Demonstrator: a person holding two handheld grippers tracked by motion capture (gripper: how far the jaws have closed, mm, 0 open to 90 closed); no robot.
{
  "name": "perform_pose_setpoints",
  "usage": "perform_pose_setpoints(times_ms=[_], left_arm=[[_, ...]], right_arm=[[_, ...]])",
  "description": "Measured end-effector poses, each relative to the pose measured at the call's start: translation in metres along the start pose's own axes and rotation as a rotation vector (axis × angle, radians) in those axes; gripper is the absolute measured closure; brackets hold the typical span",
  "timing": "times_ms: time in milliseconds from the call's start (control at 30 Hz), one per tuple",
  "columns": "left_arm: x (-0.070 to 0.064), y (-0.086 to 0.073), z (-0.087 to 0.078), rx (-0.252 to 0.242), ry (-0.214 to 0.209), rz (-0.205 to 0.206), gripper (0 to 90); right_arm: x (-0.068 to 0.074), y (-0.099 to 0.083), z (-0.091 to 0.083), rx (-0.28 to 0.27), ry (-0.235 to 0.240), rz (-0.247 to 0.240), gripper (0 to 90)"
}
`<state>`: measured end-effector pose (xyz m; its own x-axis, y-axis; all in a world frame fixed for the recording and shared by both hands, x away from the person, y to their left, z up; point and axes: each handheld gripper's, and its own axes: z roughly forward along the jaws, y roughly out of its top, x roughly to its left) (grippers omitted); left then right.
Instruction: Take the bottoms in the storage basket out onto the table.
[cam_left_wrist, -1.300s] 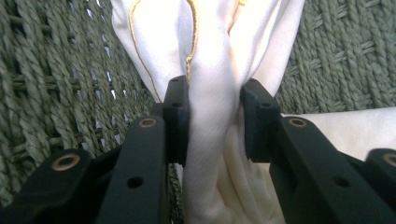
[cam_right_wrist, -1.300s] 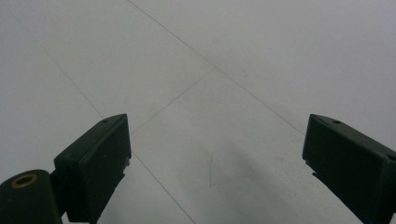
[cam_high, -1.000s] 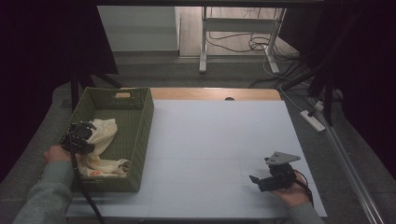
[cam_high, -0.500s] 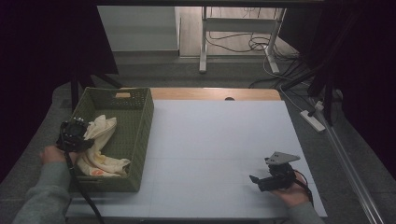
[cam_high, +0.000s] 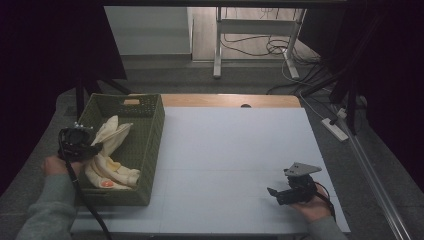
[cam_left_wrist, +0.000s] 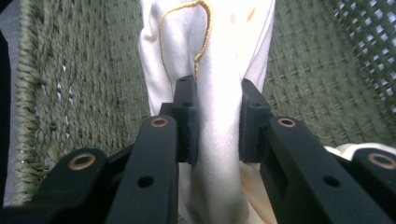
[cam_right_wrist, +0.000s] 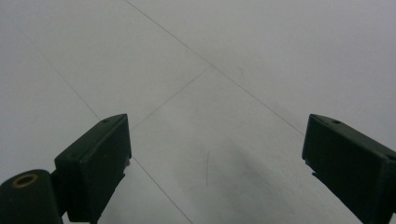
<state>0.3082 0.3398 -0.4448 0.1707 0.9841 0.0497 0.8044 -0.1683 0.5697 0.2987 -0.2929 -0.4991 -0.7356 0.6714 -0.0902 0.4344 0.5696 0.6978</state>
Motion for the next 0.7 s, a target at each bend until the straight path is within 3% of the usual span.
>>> perform_pose_setpoints(times_ms=[700], left_arm=[[-0.01, 0.002, -0.018, -0.152, -0.066, -0.035, 73.2]], right_arm=[[0.0, 0.0, 0.0, 0.003, -0.005, 0.002, 8.4]])
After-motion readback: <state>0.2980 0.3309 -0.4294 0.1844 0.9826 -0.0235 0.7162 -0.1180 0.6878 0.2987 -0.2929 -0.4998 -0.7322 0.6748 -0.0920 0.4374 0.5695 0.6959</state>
